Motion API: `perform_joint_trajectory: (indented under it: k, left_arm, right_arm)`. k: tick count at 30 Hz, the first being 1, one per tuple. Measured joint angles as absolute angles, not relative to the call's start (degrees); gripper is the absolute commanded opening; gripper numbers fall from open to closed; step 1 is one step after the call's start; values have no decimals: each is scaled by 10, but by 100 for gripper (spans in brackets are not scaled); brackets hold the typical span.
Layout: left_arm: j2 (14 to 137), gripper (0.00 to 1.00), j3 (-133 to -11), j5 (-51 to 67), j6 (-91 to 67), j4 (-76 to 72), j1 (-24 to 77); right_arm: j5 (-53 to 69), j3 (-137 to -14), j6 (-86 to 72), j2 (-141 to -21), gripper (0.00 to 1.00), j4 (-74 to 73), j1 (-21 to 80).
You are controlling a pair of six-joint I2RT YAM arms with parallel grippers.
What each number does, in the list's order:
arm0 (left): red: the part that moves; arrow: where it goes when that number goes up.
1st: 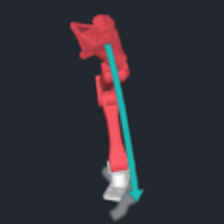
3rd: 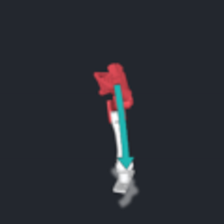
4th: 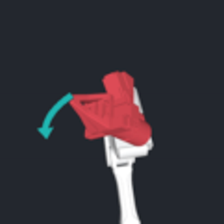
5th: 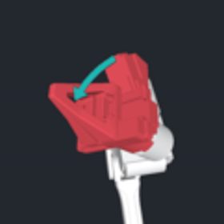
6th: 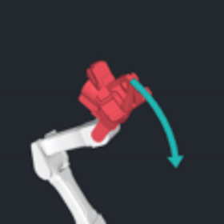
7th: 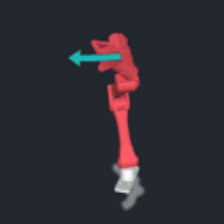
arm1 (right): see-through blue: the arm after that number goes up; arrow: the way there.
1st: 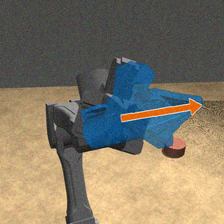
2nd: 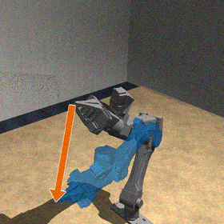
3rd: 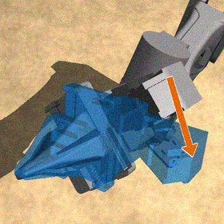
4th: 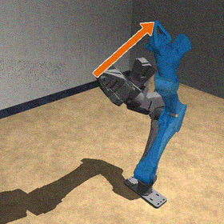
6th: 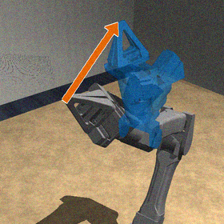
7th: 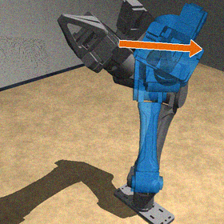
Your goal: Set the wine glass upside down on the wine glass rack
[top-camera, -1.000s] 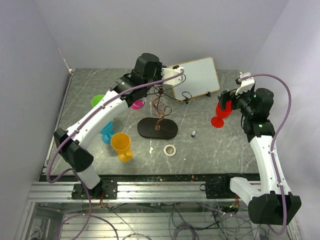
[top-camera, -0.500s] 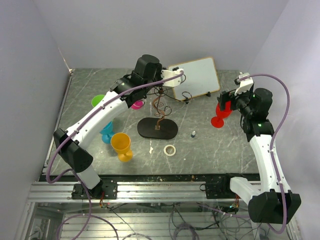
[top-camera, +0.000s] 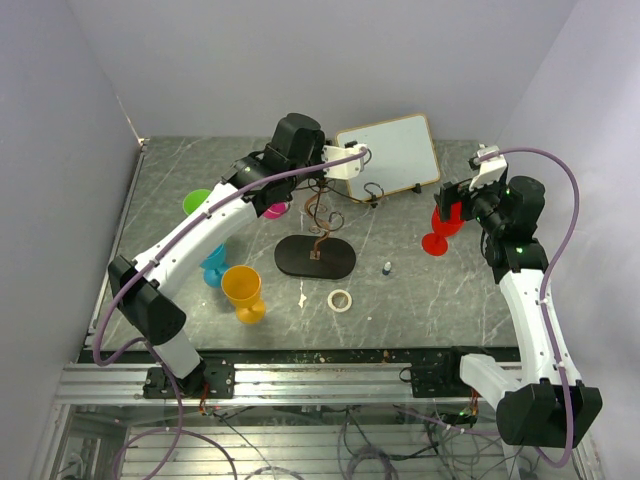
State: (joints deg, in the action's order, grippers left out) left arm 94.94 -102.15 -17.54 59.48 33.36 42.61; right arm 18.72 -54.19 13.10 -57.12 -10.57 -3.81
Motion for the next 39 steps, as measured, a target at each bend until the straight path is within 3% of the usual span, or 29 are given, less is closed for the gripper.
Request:
perform_joint_trajectory:
  k: [13,25,29,39]
  left_arm:
    - [940,49,-1021,-171,586,349,428]
    - [878,83,-1021,-130,543,368,429]
    - [840,91,-1019,-106,508,368,429]
    - [716,94,-969,-62,415,364,420]
  right_arm:
    - [187,-542,131,-571,95,-106,-38]
    - [143,-562,147,-597,94,-132,-41]
    - [115,-590,157,-609,90,-155,-41]
    - [45,-661,181,-684,70,-255,-42]
